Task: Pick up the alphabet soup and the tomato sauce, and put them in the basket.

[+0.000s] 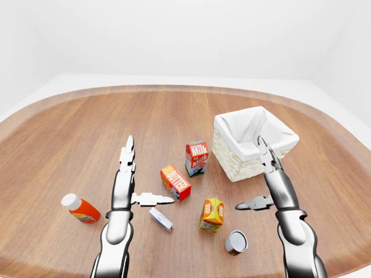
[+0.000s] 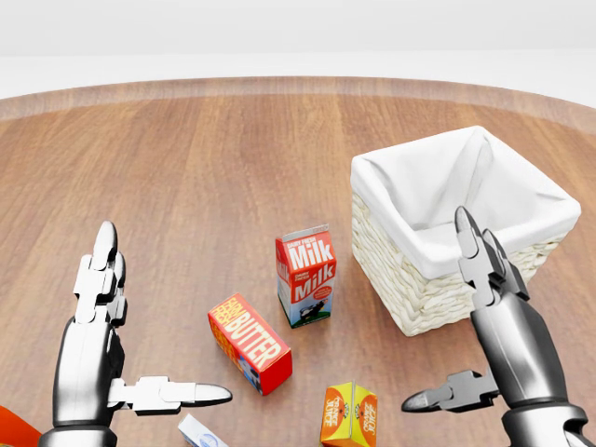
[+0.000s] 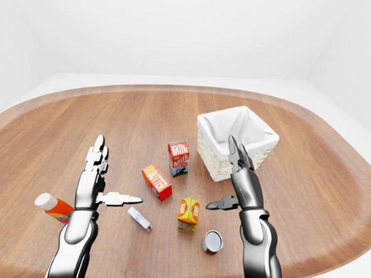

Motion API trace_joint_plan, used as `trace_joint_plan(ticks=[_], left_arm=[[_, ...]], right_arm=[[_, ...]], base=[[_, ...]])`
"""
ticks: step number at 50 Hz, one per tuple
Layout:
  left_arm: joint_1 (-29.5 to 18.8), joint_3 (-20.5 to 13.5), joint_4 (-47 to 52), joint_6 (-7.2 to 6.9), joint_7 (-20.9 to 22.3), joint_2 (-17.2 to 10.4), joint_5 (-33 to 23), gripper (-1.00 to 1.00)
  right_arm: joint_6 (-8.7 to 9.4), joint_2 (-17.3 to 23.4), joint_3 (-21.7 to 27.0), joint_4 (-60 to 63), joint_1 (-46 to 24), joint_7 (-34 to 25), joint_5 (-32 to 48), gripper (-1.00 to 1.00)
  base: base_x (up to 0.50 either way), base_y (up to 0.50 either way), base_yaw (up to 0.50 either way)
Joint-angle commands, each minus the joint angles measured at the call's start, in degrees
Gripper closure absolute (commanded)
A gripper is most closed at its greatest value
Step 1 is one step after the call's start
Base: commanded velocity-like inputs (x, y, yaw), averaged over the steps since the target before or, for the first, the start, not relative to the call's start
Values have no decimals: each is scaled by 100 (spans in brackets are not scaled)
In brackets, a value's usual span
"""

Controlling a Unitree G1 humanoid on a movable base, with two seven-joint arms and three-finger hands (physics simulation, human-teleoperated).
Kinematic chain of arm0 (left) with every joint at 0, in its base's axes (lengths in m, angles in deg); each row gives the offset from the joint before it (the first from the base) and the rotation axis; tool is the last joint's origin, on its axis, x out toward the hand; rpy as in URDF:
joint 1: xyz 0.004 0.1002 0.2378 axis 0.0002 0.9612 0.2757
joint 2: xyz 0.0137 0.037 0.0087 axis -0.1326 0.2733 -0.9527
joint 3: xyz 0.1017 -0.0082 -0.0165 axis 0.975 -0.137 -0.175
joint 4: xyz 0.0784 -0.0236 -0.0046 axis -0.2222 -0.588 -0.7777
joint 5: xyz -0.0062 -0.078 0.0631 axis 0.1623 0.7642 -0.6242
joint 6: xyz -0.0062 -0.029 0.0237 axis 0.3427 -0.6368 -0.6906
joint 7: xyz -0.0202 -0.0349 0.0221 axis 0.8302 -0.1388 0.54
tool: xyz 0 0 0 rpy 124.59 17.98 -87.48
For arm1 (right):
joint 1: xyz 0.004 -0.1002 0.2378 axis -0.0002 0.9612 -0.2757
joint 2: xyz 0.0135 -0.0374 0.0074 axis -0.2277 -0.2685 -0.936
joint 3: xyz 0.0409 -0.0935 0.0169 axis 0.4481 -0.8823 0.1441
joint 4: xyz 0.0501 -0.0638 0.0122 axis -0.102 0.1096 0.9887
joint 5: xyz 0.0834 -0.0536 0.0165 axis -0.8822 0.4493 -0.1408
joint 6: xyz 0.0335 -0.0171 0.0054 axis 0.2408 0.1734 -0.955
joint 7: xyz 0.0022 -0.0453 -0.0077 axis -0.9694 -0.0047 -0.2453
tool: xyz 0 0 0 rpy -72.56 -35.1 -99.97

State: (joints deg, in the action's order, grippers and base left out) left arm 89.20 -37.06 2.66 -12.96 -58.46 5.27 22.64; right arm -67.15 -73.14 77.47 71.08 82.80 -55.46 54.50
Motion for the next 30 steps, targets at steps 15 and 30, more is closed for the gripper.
trace_joint_plan(ticks=[15, 30], left_arm=[[15, 13, 2, 0, -1, -5, 0, -100], [-2, 7, 14, 0, 0, -7, -1, -100]], right_arm=[[-44, -113, 128, -259, 494, 150, -76, -100], [-44, -187, 101, -232, 696, 163, -22, -100]], base=[[0, 0, 0], [0, 0, 0]])
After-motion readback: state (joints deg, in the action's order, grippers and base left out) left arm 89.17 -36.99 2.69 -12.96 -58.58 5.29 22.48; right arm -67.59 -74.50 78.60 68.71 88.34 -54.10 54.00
